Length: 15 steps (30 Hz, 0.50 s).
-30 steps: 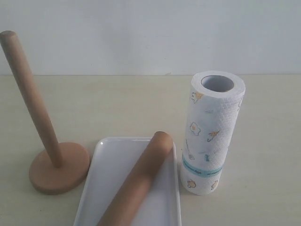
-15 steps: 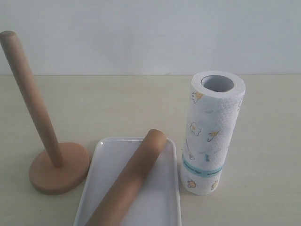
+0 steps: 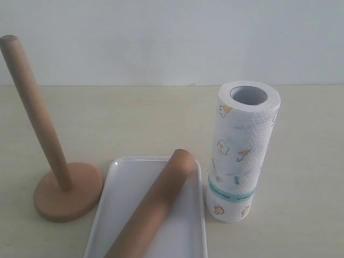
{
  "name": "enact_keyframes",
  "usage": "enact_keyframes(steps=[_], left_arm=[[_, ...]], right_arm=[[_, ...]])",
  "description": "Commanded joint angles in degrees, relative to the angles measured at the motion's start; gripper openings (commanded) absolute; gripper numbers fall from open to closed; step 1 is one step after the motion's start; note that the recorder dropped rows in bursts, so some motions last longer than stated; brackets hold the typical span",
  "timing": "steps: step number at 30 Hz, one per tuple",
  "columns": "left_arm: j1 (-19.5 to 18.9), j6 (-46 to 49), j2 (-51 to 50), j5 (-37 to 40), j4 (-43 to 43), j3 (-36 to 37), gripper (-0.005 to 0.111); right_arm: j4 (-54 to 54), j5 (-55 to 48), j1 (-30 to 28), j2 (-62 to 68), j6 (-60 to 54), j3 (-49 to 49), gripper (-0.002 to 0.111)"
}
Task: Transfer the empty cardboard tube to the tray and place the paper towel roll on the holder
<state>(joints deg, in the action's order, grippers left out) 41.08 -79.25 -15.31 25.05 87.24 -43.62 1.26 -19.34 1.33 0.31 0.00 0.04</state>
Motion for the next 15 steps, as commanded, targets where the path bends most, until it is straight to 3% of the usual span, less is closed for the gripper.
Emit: enact_keyframes(steps=[1,6,9,11,12,13,14,15], left_arm=[[0.2,0.3,0.1,0.7,-0.3,0.2,0.004],[0.2,0.8,0.1,3.4,-1.5,1.0,0.004],[0.1,0.8,0.2,9.2,-4.3,3.3,0.004],[-3.5,0.8,1.9,11.7,-9.8,7.5,0.004],[-8.8,0.8,4.0,9.0,-13.9,11.7,0.004],[-11.4,0.8,5.1,6.9,-16.1,13.9,0.004],[-18.9,0.8,8.4,-0.5,-21.5,18.4,0.004],[-21.8,0.8,9.9,-3.7,-23.8,20.1,0.004]], right_arm=[[0.3,0.2,-0.1,-0.3,0.0,0.0,0.008],[0.3,0.2,-0.1,-0.3,0.0,0.0,0.008],[0.3,0.2,-0.1,-0.3,0.0,0.0,0.008],[0.3,0.2,-0.1,-0.3,0.0,0.0,0.008],[0.3,0.2,-0.1,-0.3,0.0,0.0,0.008],[0.3,0.2,-0.1,-0.3,0.0,0.0,0.008],[0.3,0.2,-0.1,-0.3,0.0,0.0,0.008],[0.3,0.2,-0.1,-0.3,0.0,0.0,0.008]])
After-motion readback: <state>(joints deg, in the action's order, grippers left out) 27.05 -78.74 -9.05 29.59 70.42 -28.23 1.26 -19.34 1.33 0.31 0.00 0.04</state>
